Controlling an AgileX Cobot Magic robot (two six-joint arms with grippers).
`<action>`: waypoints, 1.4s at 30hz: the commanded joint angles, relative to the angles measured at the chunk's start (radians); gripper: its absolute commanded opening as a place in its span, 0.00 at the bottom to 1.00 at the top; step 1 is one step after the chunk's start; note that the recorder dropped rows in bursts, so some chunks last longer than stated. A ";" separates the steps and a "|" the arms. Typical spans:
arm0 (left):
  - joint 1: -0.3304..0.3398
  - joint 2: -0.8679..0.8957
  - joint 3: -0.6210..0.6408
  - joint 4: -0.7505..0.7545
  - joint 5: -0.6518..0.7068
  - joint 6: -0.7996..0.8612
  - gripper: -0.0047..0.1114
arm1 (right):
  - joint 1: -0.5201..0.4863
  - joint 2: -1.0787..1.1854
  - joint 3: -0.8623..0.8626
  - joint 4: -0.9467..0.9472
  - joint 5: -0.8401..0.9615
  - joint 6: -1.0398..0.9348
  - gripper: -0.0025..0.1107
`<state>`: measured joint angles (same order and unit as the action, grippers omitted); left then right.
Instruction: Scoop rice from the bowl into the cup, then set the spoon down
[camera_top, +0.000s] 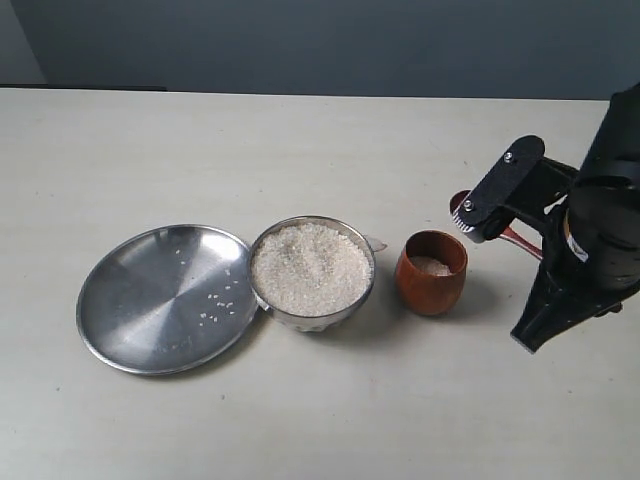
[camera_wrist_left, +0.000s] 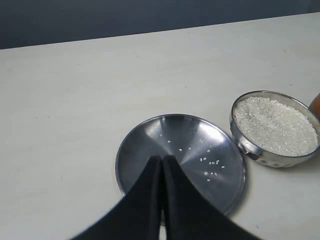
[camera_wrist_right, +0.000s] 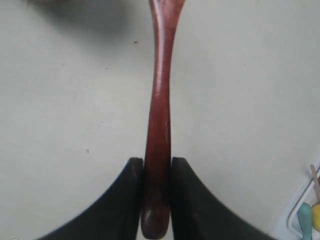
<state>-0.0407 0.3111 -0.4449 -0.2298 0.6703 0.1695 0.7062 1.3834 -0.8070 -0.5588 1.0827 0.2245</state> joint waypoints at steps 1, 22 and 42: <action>-0.002 0.003 0.005 0.003 -0.007 -0.001 0.04 | -0.001 0.022 0.004 -0.018 0.006 -0.009 0.02; -0.002 0.003 0.005 0.003 -0.009 -0.001 0.04 | 0.174 0.128 0.004 -0.236 0.138 0.038 0.02; -0.002 0.003 0.005 0.003 -0.009 -0.001 0.04 | 0.174 0.128 0.004 -0.274 0.138 -0.031 0.02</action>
<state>-0.0407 0.3111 -0.4449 -0.2298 0.6703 0.1695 0.8764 1.5093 -0.8052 -0.8132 1.2150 0.2079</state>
